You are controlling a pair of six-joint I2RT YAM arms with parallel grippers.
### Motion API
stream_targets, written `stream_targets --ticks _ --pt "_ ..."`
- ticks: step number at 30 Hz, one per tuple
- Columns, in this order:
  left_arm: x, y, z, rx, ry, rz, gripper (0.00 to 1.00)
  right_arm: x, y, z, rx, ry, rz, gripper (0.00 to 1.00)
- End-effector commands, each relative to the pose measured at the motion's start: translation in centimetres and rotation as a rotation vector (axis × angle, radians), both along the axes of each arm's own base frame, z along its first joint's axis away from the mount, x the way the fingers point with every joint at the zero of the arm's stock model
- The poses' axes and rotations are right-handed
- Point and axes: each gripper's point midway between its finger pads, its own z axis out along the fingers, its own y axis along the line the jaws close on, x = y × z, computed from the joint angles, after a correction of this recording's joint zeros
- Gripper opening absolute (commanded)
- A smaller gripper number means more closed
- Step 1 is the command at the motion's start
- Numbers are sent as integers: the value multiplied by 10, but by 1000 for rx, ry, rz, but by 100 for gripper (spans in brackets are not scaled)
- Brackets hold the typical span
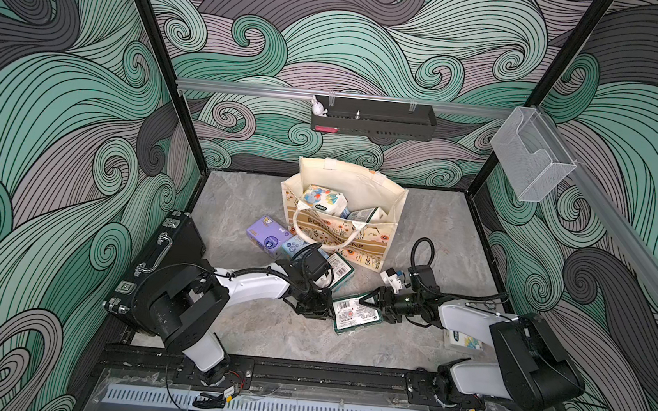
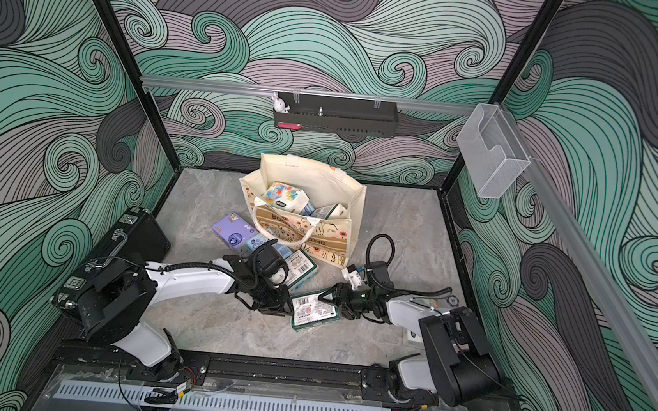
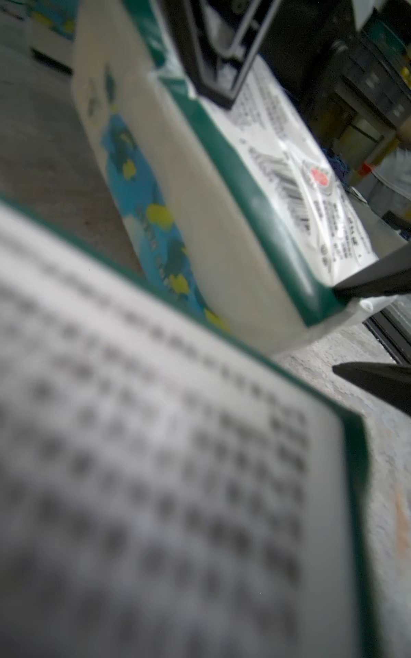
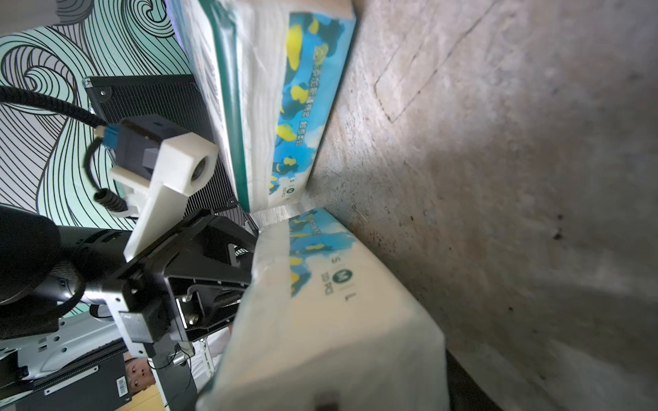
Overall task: Put tissues into the canvas bag
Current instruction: Pick up the pack of facial tissues from the center of the board, then place the pack of facial tissues in the canvas bag.
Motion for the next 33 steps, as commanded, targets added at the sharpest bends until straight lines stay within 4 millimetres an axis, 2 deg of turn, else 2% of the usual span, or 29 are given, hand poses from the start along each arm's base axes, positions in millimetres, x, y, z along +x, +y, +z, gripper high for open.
stream_targets --ticks 1,5,9,13,18,23,26,28,31,33 --pt "16 12 29 8 -76 4 55 -3 -5 3 -52 -37 15 57" --pt "35 32 73 -15 -182 27 58 -1 -13 27 -114 -124 37 55" --pt "48 66 108 1 -309 80 58 5 -22 70 -173 -267 57 55" --pt "51 105 134 37 -460 146 58 14 -25 139 -164 -454 45 55" --pt "43 137 153 58 -635 212 63 26 -21 225 -110 -619 18 54" --pt "35 150 162 46 -721 240 69 49 -11 310 -33 -760 -13 53" --pt "34 146 169 20 -730 227 69 74 -2 353 12 -826 -38 53" --pt "31 147 175 32 -730 197 69 97 5 371 20 -830 -65 51" --pt "28 152 183 70 -757 148 69 136 13 380 22 -824 -130 50" --pt "28 157 181 100 -778 130 69 168 11 371 -16 -781 -224 50"
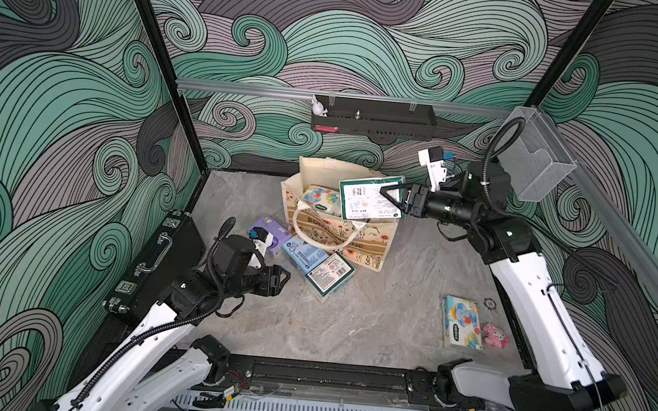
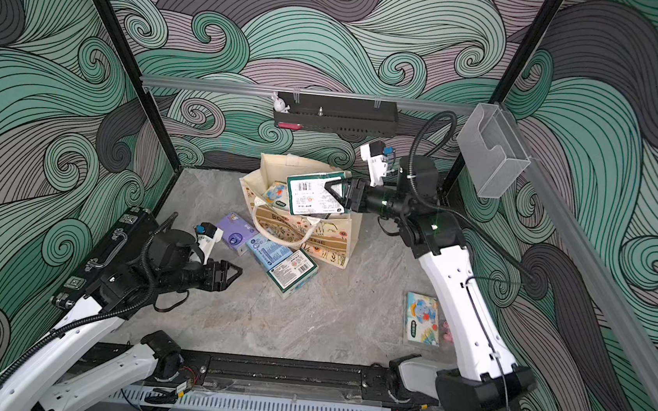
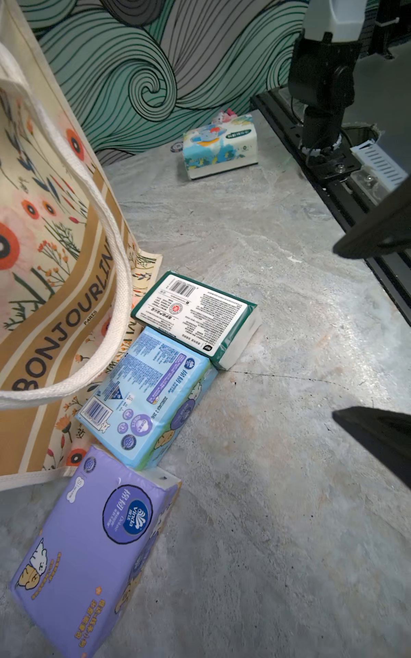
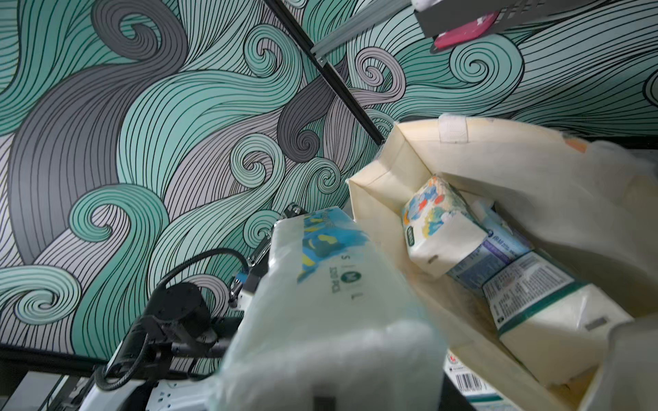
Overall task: Put tissues into the canvas bag
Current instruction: Place the pack of facial tissues in the canvas bag.
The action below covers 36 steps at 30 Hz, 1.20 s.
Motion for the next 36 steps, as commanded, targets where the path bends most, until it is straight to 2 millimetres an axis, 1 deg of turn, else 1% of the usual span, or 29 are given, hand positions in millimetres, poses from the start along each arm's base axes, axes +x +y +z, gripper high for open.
stream_targets --ticks 1,3,5,7,10,14,18,20,24,26,28,30,34,36 --pt "-3 14 6 80 -44 -8 69 50 -2 -12 25 77 -159 50" --pt "-4 11 6 58 -52 -15 69 73 3 -23 21 133 -216 50" --pt "-5 8 7 33 -61 -25 69 88 10 -31 -4 163 -257 50" --pt "-6 8 8 28 -66 -28 69 96 15 -33 -59 146 -289 52" --pt "-6 8 8 30 -68 -33 69 103 13 -41 -223 101 -360 54" --pt "-6 4 8 19 -64 -48 69 105 10 -49 -444 32 -372 55" --pt "-6 2 7 18 -60 -57 69 101 22 -52 -580 -89 -282 55" --pt "-6 1 6 17 -55 -60 69 98 25 -47 -620 -149 -250 55" --pt "-6 1 5 17 -51 -61 69 95 24 -35 -694 -257 -213 55" --pt "-6 1 5 16 -53 -61 69 96 21 -36 -754 -296 -197 56" --pt "-6 0 5 15 -53 -62 69 99 19 -42 -827 -323 -169 56" --pt "-4 0 2 20 -42 -62 69 102 21 -52 -890 -352 -113 56" --pt "-4 -1 -1 31 -25 -62 69 105 33 -73 -998 -422 28 54" --pt "-4 0 -1 31 -30 -58 69 103 41 -83 -1044 -472 119 54"
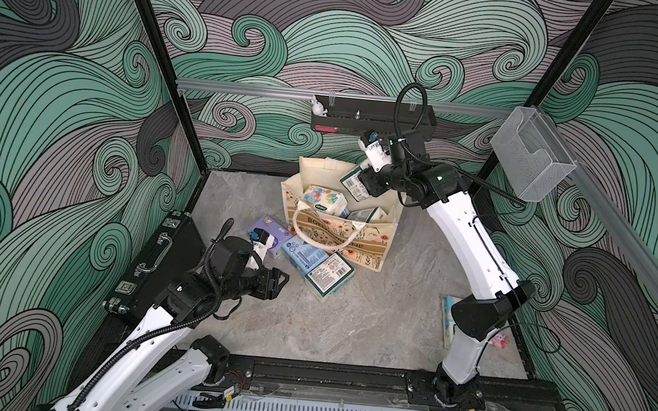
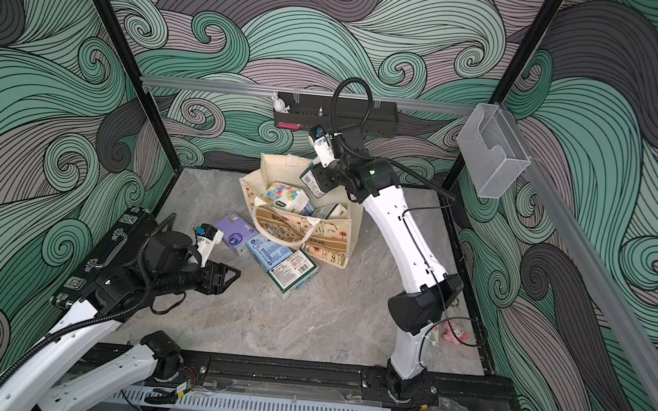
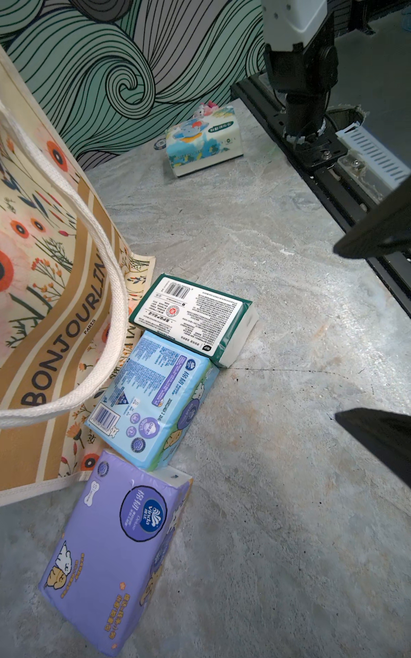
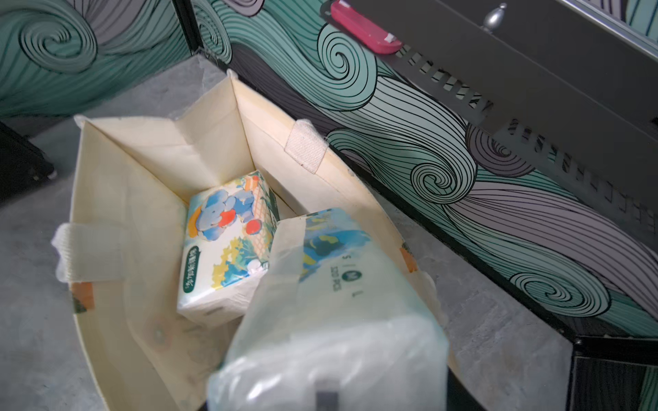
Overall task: Put tissues into the canvas bag
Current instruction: Place the pack of facial tissues in the canvas bag.
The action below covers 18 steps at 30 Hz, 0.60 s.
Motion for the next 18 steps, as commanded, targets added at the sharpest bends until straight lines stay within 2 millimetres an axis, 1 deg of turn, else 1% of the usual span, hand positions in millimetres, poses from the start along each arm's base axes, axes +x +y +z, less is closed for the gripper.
stream_targets --ticks 1,6,10,14,18 --pt "0 1 0 8 -6 -3 69 -2 12 -19 -176 -34 167 54" --pt "1 1 -1 9 -1 -3 69 17 15 -35 -276 -63 180 53" --pt "1 1 -1 10 3 -2 69 29 20 -50 -318 -57 189 53" --pt "1 1 -2 11 4 -2 69 35 29 -75 -328 -7 219 54" --pt "1 1 -1 11 2 -3 69 32 38 -104 -342 62 265 57"
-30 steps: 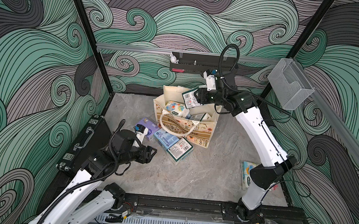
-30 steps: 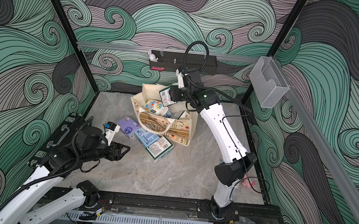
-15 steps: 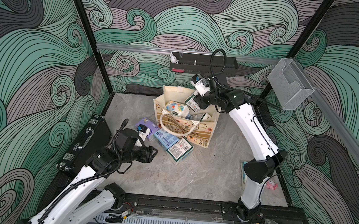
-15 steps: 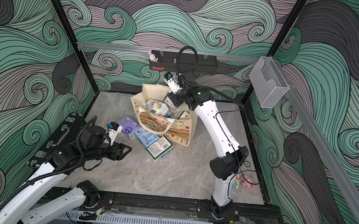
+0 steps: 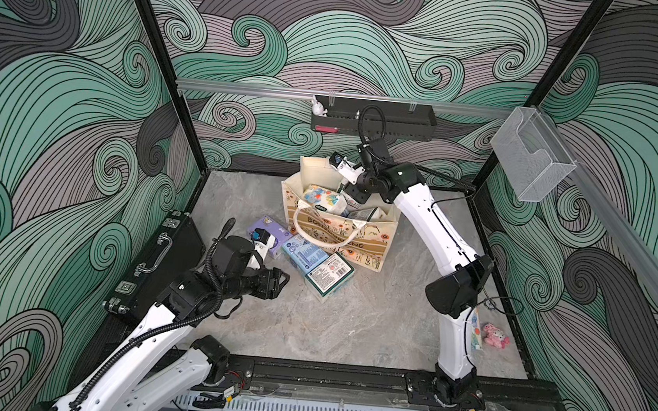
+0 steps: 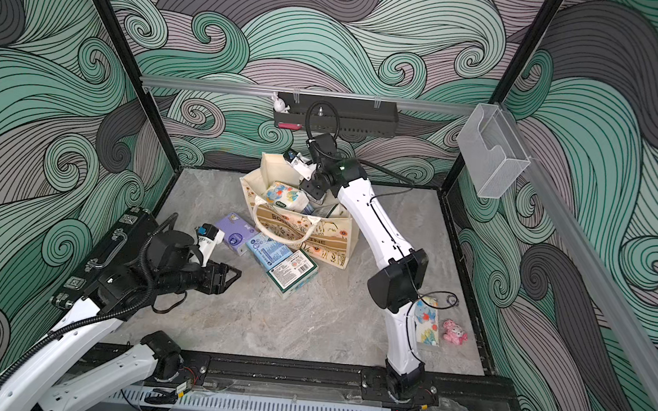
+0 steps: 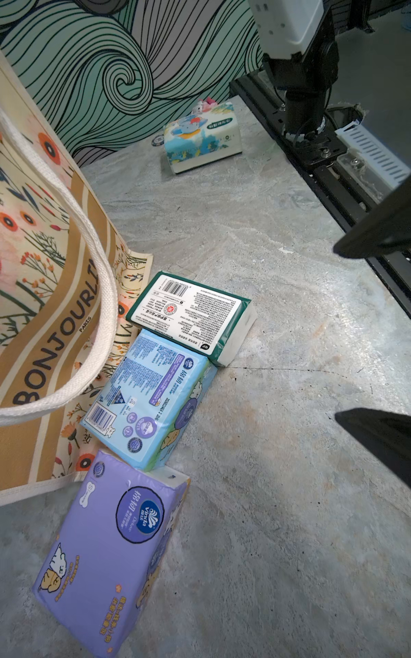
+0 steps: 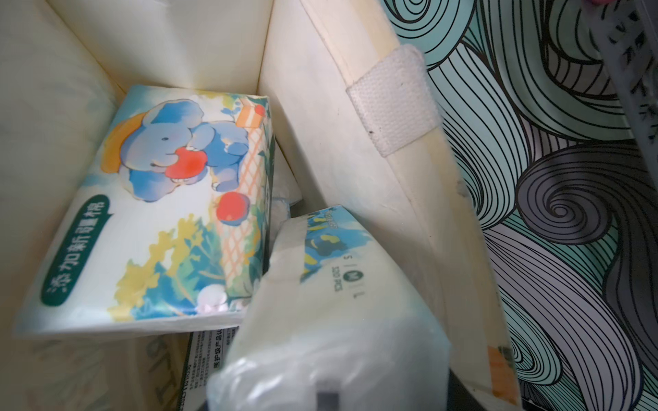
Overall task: Put tissues into the canvas bag
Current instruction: Place the pack of facial tissues in the canvas bag.
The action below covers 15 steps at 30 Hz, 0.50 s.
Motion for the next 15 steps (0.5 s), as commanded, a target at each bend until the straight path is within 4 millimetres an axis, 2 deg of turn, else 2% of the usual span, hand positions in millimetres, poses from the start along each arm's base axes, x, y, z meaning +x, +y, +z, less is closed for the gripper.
stream_targets --ticks 1,3,5,6,7,10,12,15 --pt "0 1 0 7 -4 -3 69 -7 11 -26 -30 75 55 58" --pt "0 2 1 7 -7 -2 69 -10 14 -32 -20 100 65 64" --pt "0 2 0 8 -5 -1 69 -11 15 -30 0 106 55 89" --pt "0 2 0 8 -5 -2 69 -10 15 -25 11 99 43 98" --pt "0 2 0 7 -5 -2 69 -8 14 -19 25 86 23 100" --pt "0 2 0 8 -4 0 69 -9 9 24 120 30 -25 100" --pt "0 2 0 8 -3 -1 69 -20 10 57 222 16 -26 100" --pt "1 1 -1 8 0 -2 69 -42 8 87 323 26 -17 100"
